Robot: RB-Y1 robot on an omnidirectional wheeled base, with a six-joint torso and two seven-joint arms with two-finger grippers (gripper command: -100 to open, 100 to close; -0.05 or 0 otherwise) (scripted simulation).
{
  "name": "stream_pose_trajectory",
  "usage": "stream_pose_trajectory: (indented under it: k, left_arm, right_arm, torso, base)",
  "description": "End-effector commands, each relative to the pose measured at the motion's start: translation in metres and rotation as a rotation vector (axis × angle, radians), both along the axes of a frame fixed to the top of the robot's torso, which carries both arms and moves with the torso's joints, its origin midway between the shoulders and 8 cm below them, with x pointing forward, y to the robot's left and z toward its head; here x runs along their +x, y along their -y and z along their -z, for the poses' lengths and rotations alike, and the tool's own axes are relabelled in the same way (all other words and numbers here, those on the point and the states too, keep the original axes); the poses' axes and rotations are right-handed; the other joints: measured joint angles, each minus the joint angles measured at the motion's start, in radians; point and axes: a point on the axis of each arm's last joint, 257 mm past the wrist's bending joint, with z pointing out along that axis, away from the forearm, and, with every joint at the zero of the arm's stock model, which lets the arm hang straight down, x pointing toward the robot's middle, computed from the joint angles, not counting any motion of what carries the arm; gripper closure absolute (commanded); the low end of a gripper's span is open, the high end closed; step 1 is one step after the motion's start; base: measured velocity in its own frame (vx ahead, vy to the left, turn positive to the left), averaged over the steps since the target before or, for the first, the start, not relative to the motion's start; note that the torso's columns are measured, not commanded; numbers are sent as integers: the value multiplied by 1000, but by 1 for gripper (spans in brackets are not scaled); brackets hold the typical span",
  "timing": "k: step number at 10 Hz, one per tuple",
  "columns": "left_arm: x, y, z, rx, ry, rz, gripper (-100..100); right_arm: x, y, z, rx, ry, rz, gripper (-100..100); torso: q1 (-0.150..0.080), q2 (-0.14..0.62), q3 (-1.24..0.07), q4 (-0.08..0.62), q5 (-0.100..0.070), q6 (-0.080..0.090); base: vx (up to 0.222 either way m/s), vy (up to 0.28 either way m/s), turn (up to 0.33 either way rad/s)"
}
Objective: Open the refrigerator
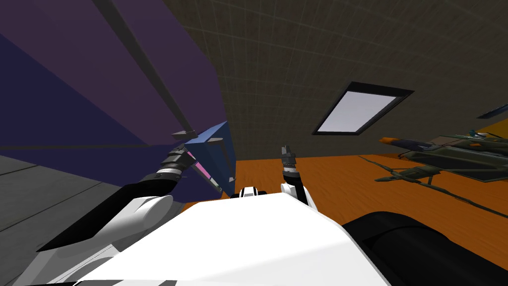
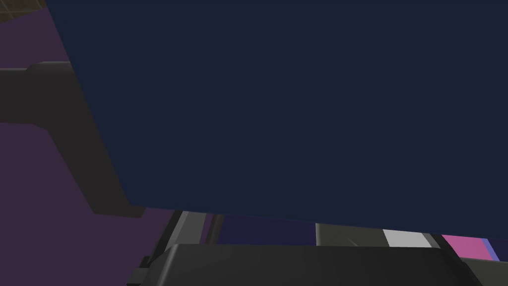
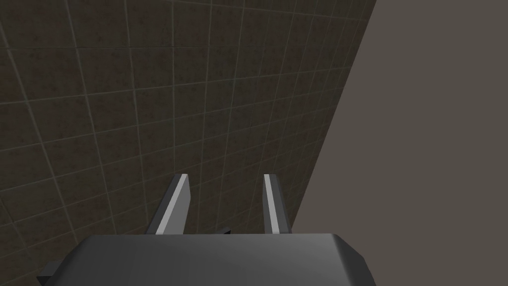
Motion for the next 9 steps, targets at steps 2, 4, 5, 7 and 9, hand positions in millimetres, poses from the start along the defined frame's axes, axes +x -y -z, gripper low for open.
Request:
stream_pose_trajectory:
  k: [2,4,5,7,9]
  left_arm:
    - [0,1,-1,-2,3,2,-100]
    - [0,1,-1,-2,3,2,-100]
    - [0,1,-1,-2,3,2,-100]
    - [0,1,-1,-2,3,2,-100]
    - [0,1,-1,-2,3,2,-100]
  right_arm:
    - [0,0,0,0,0,0,0]
    - [0,0,0,0,0,0,0]
    - [0,0,0,0,0,0,0]
    - [0,0,0,0,0,0,0]
    - [0,0,0,0,0,0,0]
  torso:
    - [1,1,0,0,0,1]
    - [0,1,1,0,0,0]
    - [0,1,1,0,0,0]
    - [0,1,0,0,0,0]
    - [1,1,1,0,0,1]
  base:
    - [-1,8,9]
    - [-1,6,4]
    - [-1,-3,-12]
    - [0,3,3]
    - [-2,3,-9]
